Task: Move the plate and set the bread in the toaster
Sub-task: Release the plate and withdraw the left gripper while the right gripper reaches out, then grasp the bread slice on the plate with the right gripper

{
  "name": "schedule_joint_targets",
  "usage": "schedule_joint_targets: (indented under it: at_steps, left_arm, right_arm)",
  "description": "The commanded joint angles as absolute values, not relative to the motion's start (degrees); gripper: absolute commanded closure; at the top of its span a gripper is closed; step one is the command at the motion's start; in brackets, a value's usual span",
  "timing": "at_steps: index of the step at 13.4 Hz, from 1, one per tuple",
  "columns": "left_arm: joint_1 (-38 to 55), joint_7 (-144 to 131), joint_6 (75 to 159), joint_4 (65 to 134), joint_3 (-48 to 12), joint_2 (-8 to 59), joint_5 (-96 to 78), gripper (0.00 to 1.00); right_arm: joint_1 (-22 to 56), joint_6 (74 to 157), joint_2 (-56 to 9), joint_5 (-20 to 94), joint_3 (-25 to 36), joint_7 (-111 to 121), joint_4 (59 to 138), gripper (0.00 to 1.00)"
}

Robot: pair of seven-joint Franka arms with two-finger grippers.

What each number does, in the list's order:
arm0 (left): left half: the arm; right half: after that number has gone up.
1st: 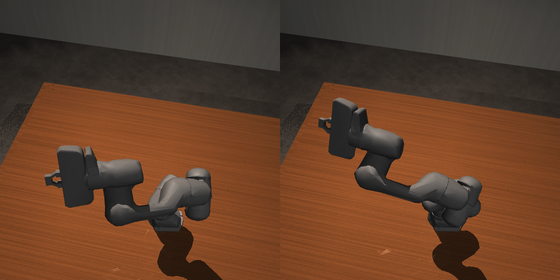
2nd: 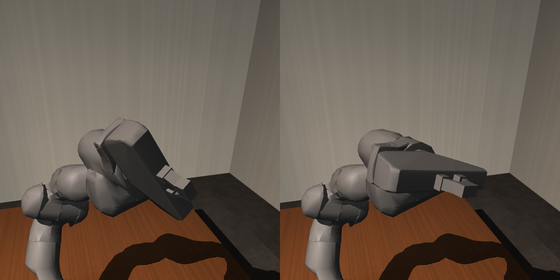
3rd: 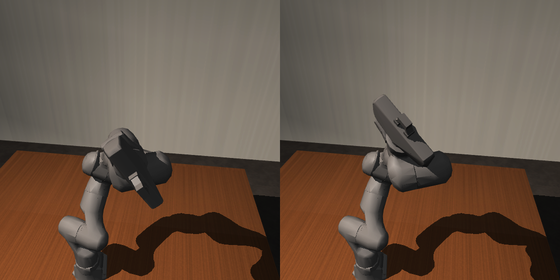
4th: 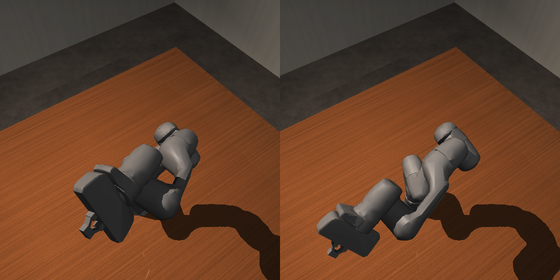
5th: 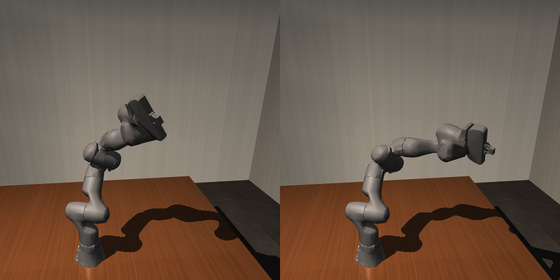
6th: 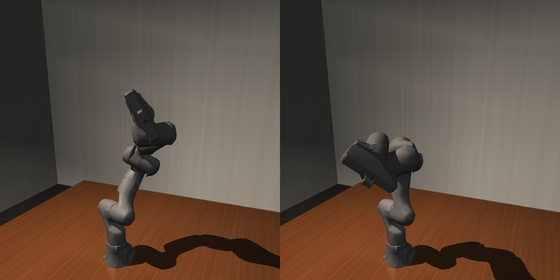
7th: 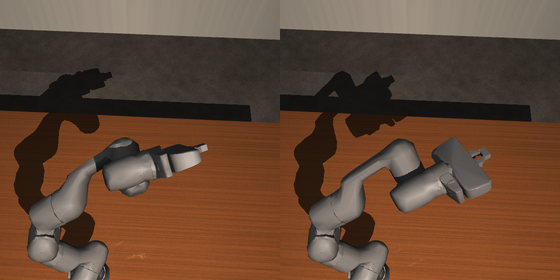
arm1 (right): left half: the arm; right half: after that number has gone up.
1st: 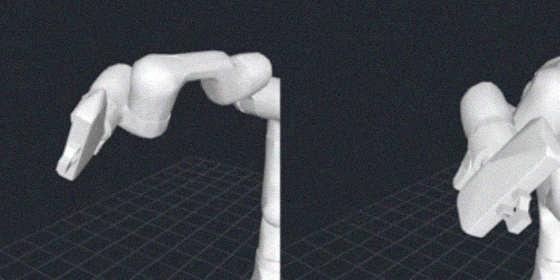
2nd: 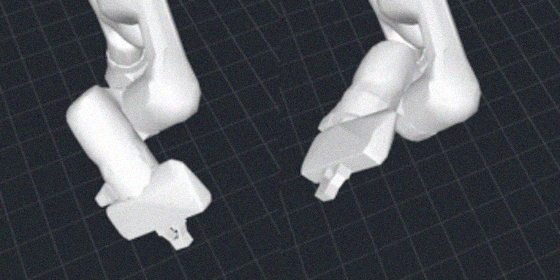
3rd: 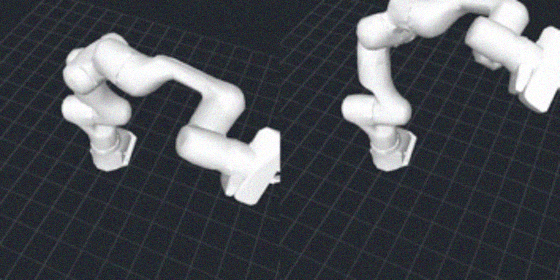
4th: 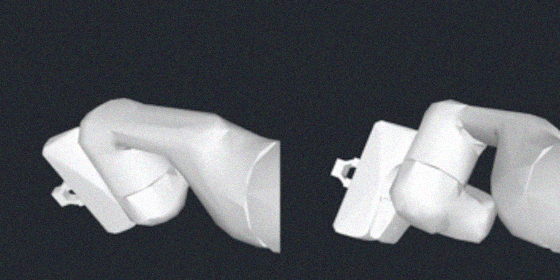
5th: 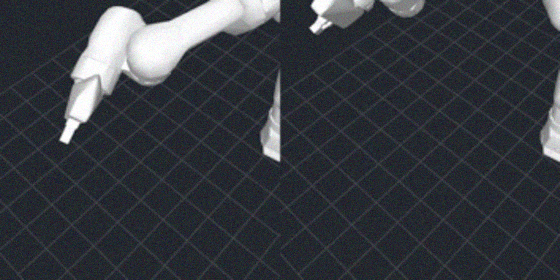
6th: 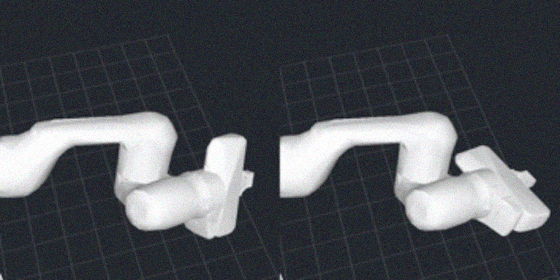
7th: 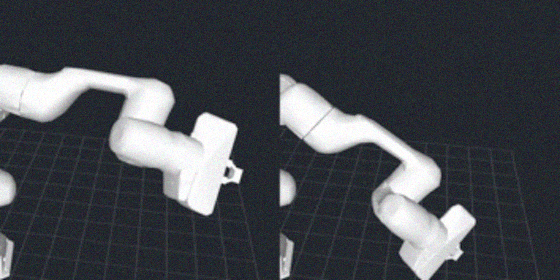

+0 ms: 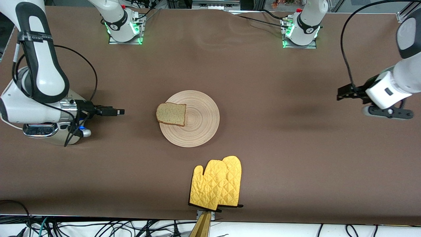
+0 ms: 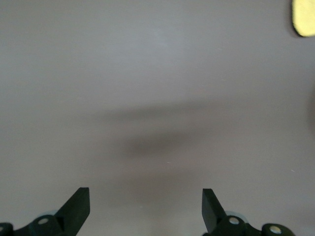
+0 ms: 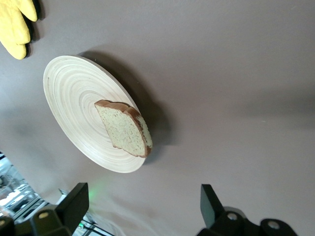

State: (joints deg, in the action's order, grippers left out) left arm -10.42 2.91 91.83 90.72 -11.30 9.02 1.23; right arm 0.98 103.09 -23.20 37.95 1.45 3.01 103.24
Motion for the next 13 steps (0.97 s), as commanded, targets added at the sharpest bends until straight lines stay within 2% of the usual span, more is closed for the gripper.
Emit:
schedule_joint_targets:
  at_steps: [1, 3, 13]
  left_arm:
    - [-10.46, 4.74, 89.66, 88.24, -9.32, 7.4, 3.25, 0.0]
    - [-10.37, 3.87, 86.23, 88.33, -9.32, 6.07, 3.25, 0.0]
    - [-10.99, 2.37, 86.57, 89.03, -9.32, 5.98, 0.0, 0.0]
  right_arm:
    - [1.76, 108.09, -22.76, 45.32, 0.62, 7.89, 109.84, 0.0]
    - [1.76, 109.25, -23.02, 47.9, 0.09, 9.93, 111.88, 0.0]
    - [3.51, 117.24, -30.93, 59.67, -4.75, 21.43, 114.35, 0.0]
